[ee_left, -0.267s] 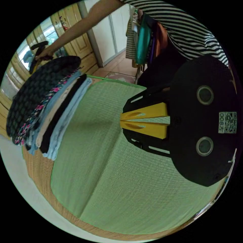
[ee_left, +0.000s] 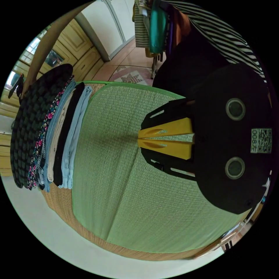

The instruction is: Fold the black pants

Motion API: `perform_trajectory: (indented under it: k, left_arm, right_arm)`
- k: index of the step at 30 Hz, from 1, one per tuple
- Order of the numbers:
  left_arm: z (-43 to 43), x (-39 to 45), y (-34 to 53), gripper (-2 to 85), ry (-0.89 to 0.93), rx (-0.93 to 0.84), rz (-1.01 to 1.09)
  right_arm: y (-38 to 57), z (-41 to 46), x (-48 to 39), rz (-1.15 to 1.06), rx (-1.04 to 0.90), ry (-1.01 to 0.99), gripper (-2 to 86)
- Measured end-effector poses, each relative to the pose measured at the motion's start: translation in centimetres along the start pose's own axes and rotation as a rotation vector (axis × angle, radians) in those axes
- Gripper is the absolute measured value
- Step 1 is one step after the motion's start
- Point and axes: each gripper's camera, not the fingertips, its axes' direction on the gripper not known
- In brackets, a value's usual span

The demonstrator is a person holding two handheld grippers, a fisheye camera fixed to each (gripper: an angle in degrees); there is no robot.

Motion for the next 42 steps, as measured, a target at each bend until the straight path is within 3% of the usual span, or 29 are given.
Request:
perform_trajectory:
  k: [5,11,15,17,20,24,33,36,42]
  left_arm:
    - [-7.2,0.9,-3.0,0.2,0.03,-0.007,-0.021]
    - [-16.5,2.6,-6.5,0.2,0.003,0.006,-0.038]
    - [-22.8,2.8,-8.7,0.1,0.025,0.018,-0.068]
    - [-27.3,2.5,-10.4,0.1,0.122,0.016,-0.105]
    - [-34.3,2.5,-12.1,0.1,0.246,0.078,-0.155]
    - [-44.2,3.7,-13.8,0.1,0.225,0.14,-0.146]
    - [-72.3,4.0,-13.1,0.4,0.172,0.376,-0.194]
    - [-82.3,3.4,-11.9,0.8,0.163,0.497,-0.257]
    - [-104.4,2.5,-8.2,6.3,0.248,0.91,-0.344]
  right_arm:
    - [2.1,0.3,1.3,0.044,0.008,-0.029,4.3]
    - [6.8,-1.4,7.6,0.264,0.084,-0.314,1.0]
    - [10.9,-4.8,12.4,0.416,0.253,-0.562,0.5]
    - [12.0,-7.1,13.7,0.429,0.331,-0.654,0.5]
    - [12.7,-11.6,14.2,0.384,0.44,-0.789,0.5]
    - [12.8,-18.5,11.4,0.251,0.519,-0.811,0.8]
    - [14.9,-31.1,4.3,0.053,0.732,-1.123,0.7]
    - [16.3,-35.2,1.0,-0.049,0.778,-1.245,0.4]
    - [21.1,-39.7,-9.1,-0.282,0.755,-1.465,0.0]
